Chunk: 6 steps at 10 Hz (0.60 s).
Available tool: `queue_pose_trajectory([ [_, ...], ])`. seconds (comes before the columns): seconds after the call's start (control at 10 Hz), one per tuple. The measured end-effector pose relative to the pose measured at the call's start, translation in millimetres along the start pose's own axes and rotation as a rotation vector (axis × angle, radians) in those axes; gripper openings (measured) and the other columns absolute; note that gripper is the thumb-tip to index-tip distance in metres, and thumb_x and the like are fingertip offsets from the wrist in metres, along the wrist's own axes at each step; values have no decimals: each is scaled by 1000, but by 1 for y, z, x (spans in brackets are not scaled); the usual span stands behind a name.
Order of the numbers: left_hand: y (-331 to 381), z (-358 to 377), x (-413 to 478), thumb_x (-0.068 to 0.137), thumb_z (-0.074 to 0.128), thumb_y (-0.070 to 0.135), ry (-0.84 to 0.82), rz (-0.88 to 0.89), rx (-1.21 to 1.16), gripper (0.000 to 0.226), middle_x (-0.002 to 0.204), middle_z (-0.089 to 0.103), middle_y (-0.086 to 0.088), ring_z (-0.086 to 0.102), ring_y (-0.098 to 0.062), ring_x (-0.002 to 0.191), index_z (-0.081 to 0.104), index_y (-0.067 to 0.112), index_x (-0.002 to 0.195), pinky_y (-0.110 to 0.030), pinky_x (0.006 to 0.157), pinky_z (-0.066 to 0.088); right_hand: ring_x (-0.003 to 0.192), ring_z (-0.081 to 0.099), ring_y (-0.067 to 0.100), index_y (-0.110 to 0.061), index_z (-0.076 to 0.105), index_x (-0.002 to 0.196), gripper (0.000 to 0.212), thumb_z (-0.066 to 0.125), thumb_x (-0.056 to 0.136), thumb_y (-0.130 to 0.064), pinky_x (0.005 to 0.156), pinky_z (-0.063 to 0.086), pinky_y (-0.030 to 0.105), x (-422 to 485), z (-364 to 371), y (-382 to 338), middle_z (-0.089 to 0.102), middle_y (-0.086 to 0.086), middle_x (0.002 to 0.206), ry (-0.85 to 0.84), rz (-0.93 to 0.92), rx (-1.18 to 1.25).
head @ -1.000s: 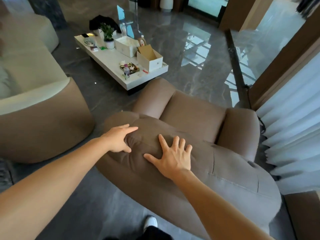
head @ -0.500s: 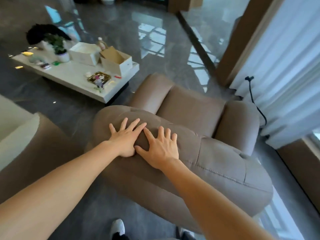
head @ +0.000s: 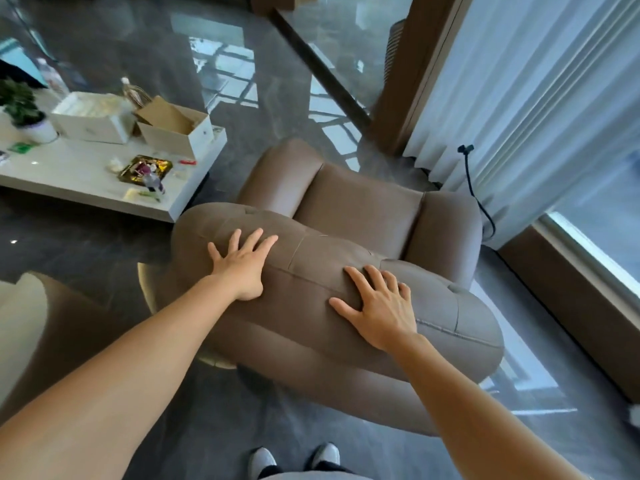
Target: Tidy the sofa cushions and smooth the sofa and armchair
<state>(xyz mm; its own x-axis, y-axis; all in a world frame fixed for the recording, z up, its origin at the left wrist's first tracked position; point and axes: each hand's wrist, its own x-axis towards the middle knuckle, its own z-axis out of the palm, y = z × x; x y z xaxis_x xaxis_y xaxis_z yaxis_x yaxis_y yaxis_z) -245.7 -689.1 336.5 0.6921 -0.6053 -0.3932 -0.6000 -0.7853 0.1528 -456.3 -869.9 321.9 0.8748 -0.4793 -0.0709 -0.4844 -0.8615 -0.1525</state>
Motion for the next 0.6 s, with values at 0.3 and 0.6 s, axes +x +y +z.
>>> queue_pose_trajectory([
  [0.3, 0, -10, -4, 73, 51, -5, -41, 6, 86, 104, 165, -5, 3, -6, -37, 149, 1, 38, 153, -71, 111, 9, 134, 31, 28, -48, 24, 144, 82, 13, 75, -92, 109, 27, 48, 0, -11, -13, 40, -3, 148, -89, 40, 26],
  [0.6, 72, -104, 10, 80, 52, 22, -250, 206, 90, 32, 113, 70, -10, 69, -27, 90, 70, 24, 107, -37, 73, 61, 124, 52, 31, -24, 56, 136, 47, 55, 95, -45, 89, 45, 34, 37, -99, -5, 57, 11, 134, -475, 77, 73],
])
